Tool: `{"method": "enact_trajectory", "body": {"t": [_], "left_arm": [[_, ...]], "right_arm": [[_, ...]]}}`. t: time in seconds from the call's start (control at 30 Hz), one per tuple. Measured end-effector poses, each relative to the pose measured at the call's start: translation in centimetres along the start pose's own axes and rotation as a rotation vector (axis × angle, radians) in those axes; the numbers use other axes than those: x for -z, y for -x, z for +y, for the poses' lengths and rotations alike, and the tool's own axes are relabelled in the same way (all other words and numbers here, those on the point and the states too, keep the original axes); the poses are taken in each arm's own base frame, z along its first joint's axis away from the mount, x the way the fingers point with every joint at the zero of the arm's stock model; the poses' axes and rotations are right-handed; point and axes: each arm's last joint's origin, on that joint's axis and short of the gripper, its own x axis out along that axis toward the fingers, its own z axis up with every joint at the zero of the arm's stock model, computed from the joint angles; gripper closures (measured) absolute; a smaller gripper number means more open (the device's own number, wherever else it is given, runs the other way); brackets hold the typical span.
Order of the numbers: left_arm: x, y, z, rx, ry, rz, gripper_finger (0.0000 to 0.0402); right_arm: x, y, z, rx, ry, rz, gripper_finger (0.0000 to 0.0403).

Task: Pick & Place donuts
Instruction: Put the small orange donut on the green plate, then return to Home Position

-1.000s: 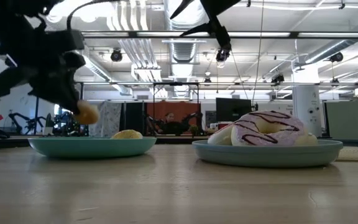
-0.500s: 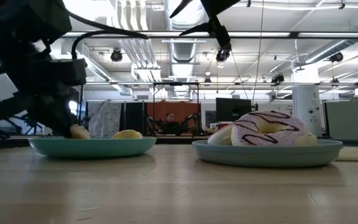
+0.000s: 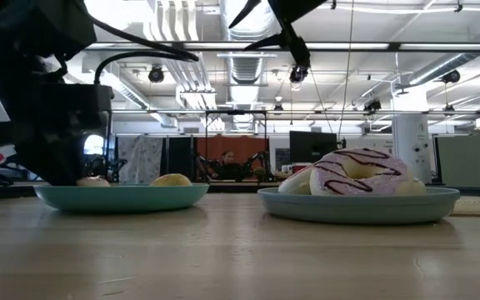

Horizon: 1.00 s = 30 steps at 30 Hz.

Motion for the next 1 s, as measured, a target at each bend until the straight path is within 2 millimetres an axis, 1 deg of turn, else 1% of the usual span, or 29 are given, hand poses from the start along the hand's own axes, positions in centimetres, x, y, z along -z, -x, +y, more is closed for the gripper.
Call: {"method": "enact_trajectory", "body": {"t": [0.13,0.23,0.43,0.57,0.67,0.8,0.9,1.0], "left_arm": [[0.0,0.2,0.0,0.046,0.031,0.005,0.0321],[-0.1,0.8,0.1,0.078,0.063,-0.005,0.0301],[-1.1,3.2,0.7,0.143,0.102,-0.073,0.0292],[-1.5,5.3,1.5,0.162,0.142,-0.119,0.0291],[-1.6,7.1,2.2,0.176,0.21,-0.141,0.0291],[-1.7,9.5,3.2,0.231,0.299,-0.223,0.0291],[-1.5,11.2,4.1,0.252,0.382,-0.306,0.0291],[-1.0,12.6,5.0,0.287,0.495,-0.391,0.0291]], "right_arm": [[-0.4,-0.1,-0.2,-0.01,-0.001,0.023,0.0202],[-0.6,-0.3,-0.3,-0.019,0.004,0.042,0.0202],[-0.8,-0.3,-0.4,-0.041,0.028,0.083,0.0202],[-0.9,0.0,-0.3,-0.053,0.095,0.08,0.0202],[-1.4,1.0,0.3,-0.108,0.175,0.099,0.0202],[-2.0,2.8,1.0,-0.198,0.309,0.119,0.0202],[-2.4,4.7,1.3,-0.235,0.383,0.089,0.0202],[-2.8,6.8,1.1,-0.25,0.44,0.045,0.0202]]}}
